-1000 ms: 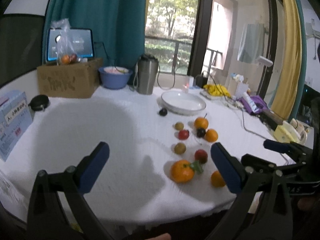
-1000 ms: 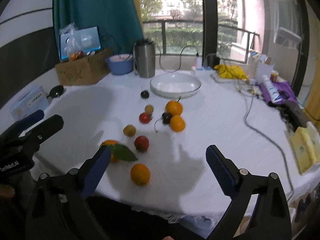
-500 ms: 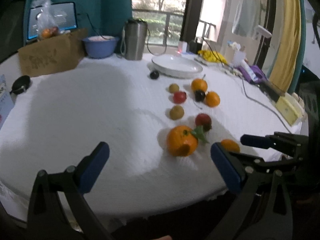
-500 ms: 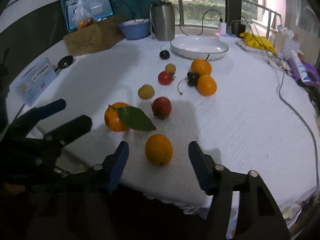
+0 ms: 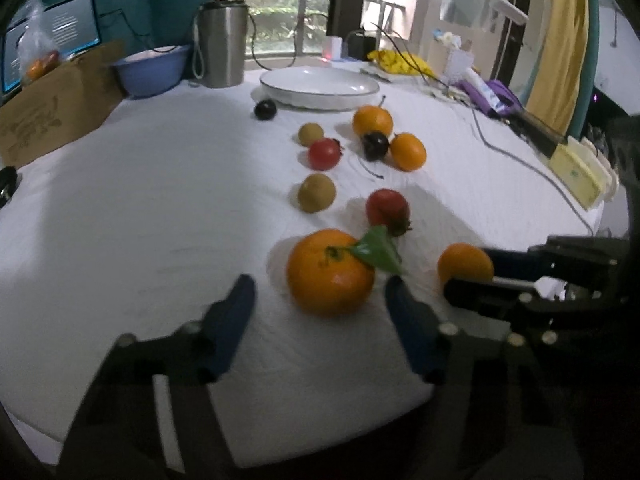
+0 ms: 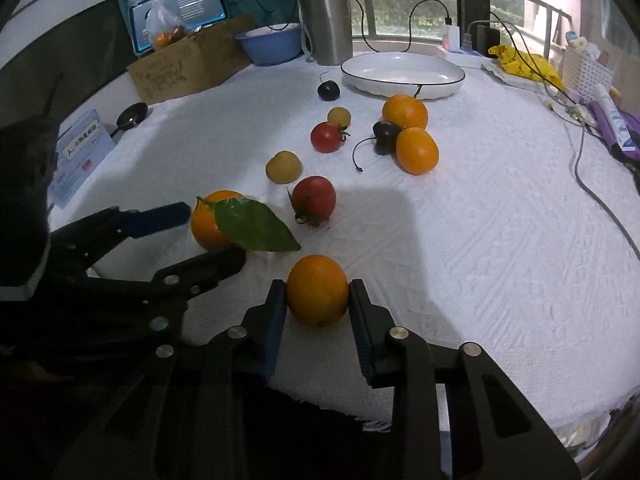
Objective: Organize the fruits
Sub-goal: 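Grasp the leafy tangerine with the left tool while the right tool grasps an orange, then carry the tangerine with the left tool while the right tool carries the orange over the white plate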
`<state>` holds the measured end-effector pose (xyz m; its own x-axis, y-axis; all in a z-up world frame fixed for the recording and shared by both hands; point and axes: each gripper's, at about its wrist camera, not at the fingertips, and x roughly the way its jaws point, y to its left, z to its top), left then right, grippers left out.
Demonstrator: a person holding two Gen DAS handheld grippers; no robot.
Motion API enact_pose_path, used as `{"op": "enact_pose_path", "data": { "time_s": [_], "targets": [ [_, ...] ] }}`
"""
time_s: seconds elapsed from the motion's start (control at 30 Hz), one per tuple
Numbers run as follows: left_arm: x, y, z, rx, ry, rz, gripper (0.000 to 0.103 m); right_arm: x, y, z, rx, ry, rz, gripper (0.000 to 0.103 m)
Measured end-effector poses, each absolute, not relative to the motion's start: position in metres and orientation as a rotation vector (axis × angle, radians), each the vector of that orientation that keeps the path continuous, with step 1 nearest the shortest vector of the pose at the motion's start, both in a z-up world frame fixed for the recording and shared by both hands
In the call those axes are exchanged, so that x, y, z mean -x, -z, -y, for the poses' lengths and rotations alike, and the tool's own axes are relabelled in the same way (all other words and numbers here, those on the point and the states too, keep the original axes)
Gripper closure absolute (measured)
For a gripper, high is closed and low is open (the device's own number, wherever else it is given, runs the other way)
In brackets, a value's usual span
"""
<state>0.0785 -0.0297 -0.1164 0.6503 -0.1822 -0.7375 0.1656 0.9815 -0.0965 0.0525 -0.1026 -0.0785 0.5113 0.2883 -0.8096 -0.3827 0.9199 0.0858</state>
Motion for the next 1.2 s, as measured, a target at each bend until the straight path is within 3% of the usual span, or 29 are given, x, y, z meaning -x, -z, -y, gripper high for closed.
{"op": "enact_pose_path", "data": {
  "time_s": [0.03,0.1,0.17,0.57,1.2],
  "targets": [
    [-0.081,0.117,0.031,0.013,0.197,-0.846,0.049,-0.053,0.078,0.104,0.110,-0.400,-0.950,0.069],
    [-0.083,0.118,0.034,-0.011,0.194,-0.841,0.049,-0.055,0.077,0.107,0.104,-0.394,-0.947,0.069],
    [-0.085,0.119,0.037,-0.022,0.201,-0.838,0.057,-0.056,0.076,0.108,0.100,-0.388,-0.946,0.069],
    [-0.092,0.115,0.036,-0.004,0.198,-0.854,0.058,-0.061,0.069,0.112,0.094,-0.374,-0.920,0.069],
    [-0.131,0.063,0.034,0.019,0.191,-0.754,0.058,-0.102,0.028,0.120,0.109,-0.350,-0.825,0.069]
  ]
}}
